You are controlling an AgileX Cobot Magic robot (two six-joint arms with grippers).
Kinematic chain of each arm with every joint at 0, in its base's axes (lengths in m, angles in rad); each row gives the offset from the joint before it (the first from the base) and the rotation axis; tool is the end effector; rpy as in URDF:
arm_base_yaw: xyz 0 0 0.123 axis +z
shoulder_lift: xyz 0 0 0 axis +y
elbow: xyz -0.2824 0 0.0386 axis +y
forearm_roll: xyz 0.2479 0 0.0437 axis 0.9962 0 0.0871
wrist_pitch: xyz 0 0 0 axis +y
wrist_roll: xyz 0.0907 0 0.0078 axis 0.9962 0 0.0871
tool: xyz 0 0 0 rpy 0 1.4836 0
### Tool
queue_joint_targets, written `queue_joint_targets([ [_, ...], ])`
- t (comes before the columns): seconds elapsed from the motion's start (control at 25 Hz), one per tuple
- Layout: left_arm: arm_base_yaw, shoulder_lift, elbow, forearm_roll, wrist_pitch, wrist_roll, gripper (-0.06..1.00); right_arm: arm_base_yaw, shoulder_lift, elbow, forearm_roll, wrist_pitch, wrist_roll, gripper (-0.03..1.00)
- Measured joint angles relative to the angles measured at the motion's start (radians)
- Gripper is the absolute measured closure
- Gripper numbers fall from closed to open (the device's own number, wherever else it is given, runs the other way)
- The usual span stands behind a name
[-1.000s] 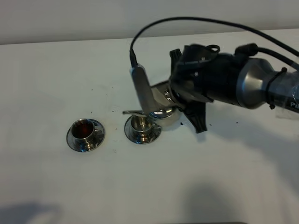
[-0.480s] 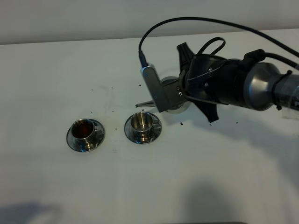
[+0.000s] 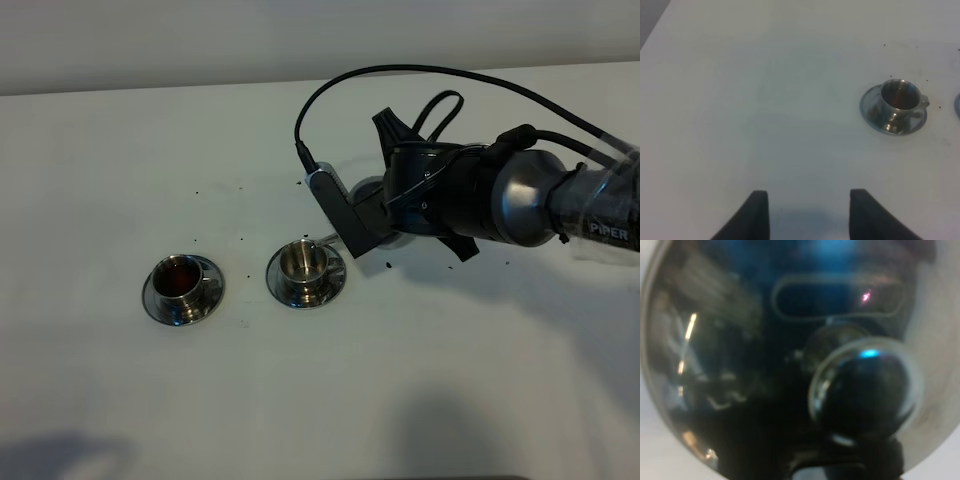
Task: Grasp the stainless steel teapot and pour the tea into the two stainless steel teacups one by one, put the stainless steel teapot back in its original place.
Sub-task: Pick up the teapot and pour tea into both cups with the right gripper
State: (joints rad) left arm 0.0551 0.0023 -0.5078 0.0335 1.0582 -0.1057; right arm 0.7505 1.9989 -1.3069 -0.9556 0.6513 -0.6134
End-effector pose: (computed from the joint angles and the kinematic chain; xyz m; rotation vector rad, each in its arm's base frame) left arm -0.0054 0.0024 0.2796 -0.1651 2.0292 0.0083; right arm 0.3324 0.2483 0.1720 -2.2816 1.3723 -0.9200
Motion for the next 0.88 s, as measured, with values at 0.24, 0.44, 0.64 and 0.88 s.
queue_joint_targets([
  [0.24, 0.000, 0.000, 0.000, 0.000, 0.000, 0.000, 0.54, 0.001, 0.001, 0.000, -0.069, 0.001, 0.015, 0.79],
  [0.44, 0.000, 0.000, 0.000, 0.000, 0.000, 0.000, 0.54, 0.003, 0.013, 0.000, -0.105, 0.004, 0.021, 0.79],
  [0.64, 0.000, 0.000, 0.000, 0.000, 0.000, 0.000, 0.54, 0.010, 0.022, 0.000, -0.118, 0.004, 0.020, 0.79],
  [0.88, 0.000, 0.000, 0.000, 0.000, 0.000, 0.000, 0.54, 0.013, 0.027, 0.000, -0.150, 0.007, 0.019, 0.79],
])
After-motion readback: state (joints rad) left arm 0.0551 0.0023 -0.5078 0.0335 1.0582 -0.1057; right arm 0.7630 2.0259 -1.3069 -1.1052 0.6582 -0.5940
